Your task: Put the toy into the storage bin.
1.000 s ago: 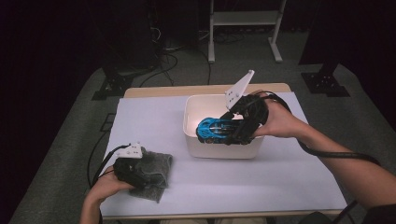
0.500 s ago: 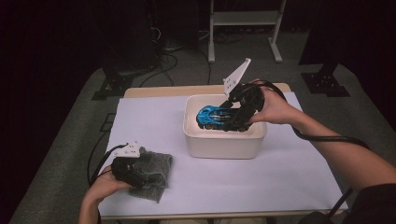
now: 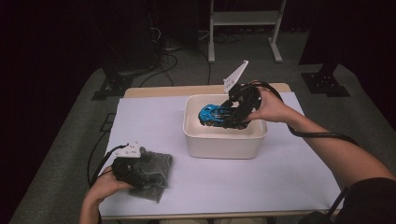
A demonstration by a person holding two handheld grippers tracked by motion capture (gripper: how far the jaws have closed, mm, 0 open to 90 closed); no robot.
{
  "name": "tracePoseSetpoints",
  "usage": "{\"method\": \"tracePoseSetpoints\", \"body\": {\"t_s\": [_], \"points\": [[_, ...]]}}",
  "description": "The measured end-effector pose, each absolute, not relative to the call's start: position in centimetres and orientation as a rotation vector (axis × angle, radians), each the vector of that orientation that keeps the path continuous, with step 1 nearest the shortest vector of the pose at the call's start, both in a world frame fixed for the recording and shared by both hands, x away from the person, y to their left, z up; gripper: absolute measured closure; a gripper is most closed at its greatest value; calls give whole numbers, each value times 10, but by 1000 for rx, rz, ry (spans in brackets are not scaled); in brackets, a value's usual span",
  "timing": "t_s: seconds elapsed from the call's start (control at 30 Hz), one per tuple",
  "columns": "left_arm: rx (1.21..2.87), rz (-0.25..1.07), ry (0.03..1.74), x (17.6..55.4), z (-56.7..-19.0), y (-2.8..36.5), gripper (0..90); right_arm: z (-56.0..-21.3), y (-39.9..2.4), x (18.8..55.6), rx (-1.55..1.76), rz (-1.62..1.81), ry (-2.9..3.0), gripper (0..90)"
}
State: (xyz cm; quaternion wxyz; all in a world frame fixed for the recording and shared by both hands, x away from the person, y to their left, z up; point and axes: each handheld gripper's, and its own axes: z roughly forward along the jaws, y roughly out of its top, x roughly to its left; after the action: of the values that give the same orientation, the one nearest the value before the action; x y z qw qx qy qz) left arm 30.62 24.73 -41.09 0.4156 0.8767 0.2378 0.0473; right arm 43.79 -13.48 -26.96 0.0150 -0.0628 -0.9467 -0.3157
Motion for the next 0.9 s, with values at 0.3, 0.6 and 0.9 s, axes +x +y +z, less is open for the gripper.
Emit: {"method": "tracePoseSetpoints", "body": {"t_s": [0.3,0.6,0.9], "points": [[2197,119,603,307,-410,248,93,-281,-133,452,-217,-958,-2950,250],[2195,117,608,306,-411,249,93,-294,-126,460,-230,-901,-2958,250],[2192,120,612,306,-412,250,93,-308,-115,464,-224,-857,-2958,249]]}}
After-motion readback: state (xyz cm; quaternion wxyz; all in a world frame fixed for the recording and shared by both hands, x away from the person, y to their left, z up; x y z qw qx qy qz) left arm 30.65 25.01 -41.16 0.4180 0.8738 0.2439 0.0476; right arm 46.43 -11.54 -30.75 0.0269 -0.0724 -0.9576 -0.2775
